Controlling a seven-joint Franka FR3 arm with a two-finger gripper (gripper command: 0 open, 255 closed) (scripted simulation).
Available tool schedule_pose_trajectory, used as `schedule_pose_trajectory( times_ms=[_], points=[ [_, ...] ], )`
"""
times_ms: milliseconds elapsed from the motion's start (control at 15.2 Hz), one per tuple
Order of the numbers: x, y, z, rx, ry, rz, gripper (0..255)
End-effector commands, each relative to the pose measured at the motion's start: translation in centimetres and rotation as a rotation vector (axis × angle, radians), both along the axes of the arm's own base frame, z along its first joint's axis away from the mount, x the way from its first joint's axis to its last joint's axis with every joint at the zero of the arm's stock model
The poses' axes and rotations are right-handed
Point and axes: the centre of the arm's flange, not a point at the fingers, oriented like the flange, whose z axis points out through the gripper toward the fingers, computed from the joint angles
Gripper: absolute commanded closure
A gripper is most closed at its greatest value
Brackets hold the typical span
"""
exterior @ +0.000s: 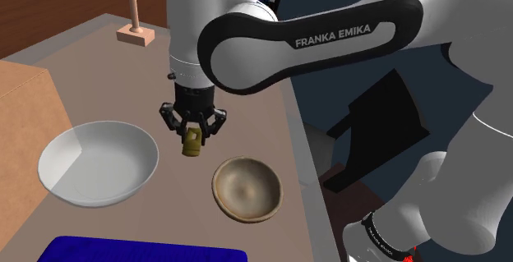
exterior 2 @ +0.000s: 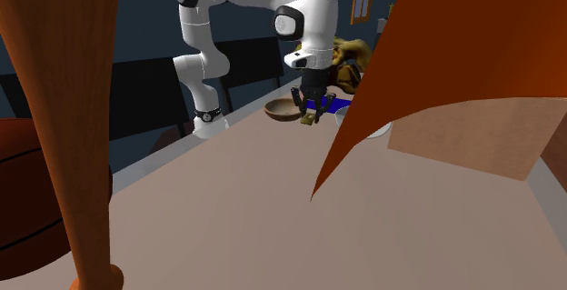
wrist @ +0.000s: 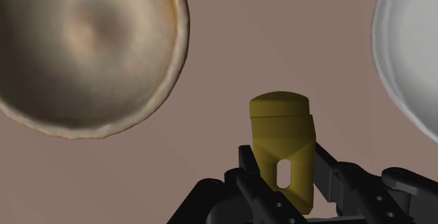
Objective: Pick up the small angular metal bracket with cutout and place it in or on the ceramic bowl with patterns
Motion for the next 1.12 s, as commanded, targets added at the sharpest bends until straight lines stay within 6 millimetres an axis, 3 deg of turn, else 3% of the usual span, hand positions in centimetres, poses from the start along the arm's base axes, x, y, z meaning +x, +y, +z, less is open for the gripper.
schedule_pose_trajectory(
  times_ms=[0, 660, 1056],
  points=[
    [0.0, -0.1, 1.1, 0.000, 0.000, 0.000, 255],
    [0.0, -0.1, 6.4, 0.000, 0.000, 0.000, 255],
    [-7.4, -2.7, 6.8, 0.000, 0.000, 0.000, 255]
  ],
)
